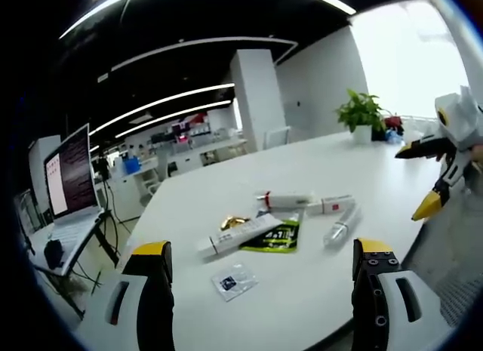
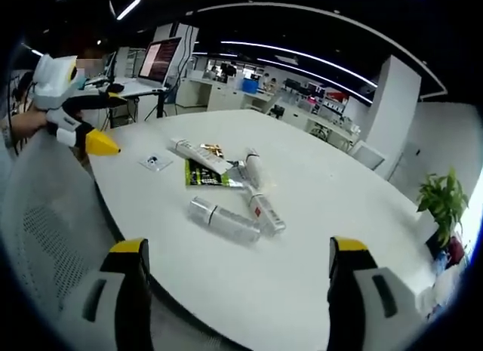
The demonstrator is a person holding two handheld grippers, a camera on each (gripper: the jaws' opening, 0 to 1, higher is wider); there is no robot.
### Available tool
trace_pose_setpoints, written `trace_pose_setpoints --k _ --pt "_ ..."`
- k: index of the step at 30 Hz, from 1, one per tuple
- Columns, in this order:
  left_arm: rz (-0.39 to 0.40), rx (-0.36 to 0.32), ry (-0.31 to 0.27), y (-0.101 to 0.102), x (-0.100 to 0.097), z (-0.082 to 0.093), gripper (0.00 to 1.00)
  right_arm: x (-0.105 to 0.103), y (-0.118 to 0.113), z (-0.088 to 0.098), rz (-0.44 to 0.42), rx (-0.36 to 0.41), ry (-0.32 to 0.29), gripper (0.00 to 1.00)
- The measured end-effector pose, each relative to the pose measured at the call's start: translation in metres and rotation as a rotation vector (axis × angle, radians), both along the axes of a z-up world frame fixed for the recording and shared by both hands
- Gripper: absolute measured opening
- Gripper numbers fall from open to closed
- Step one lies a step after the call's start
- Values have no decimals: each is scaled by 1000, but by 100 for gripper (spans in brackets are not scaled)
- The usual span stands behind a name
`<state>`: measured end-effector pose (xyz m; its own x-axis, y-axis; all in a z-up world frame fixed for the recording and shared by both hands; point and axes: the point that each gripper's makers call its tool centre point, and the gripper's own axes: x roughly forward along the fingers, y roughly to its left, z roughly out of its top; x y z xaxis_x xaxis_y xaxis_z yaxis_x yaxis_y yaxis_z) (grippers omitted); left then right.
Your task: Arrange the skincare products in the storage area until every visible bottle or jar stands upright without overlapping.
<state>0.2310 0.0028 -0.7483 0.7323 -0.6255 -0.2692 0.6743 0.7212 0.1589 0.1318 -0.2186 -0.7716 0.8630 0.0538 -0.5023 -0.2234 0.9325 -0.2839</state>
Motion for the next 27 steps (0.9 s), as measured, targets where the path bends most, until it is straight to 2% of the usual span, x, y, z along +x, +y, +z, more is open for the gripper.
trace_pose_setpoints --k 5,10,20,27 --pt "-1 -18 6 0 1 0 97 11 0 7 35 -5 9 99" --pt "-5 -7 -2 0 1 -1 97 23 -3 13 70 -9 23 99" --pt "-9 9 -12 0 2 -3 97 54 5 15 162 17 92 99" --pt "-16 20 -17 -2 1 -3 97 76 6 11 238 -26 146 92"
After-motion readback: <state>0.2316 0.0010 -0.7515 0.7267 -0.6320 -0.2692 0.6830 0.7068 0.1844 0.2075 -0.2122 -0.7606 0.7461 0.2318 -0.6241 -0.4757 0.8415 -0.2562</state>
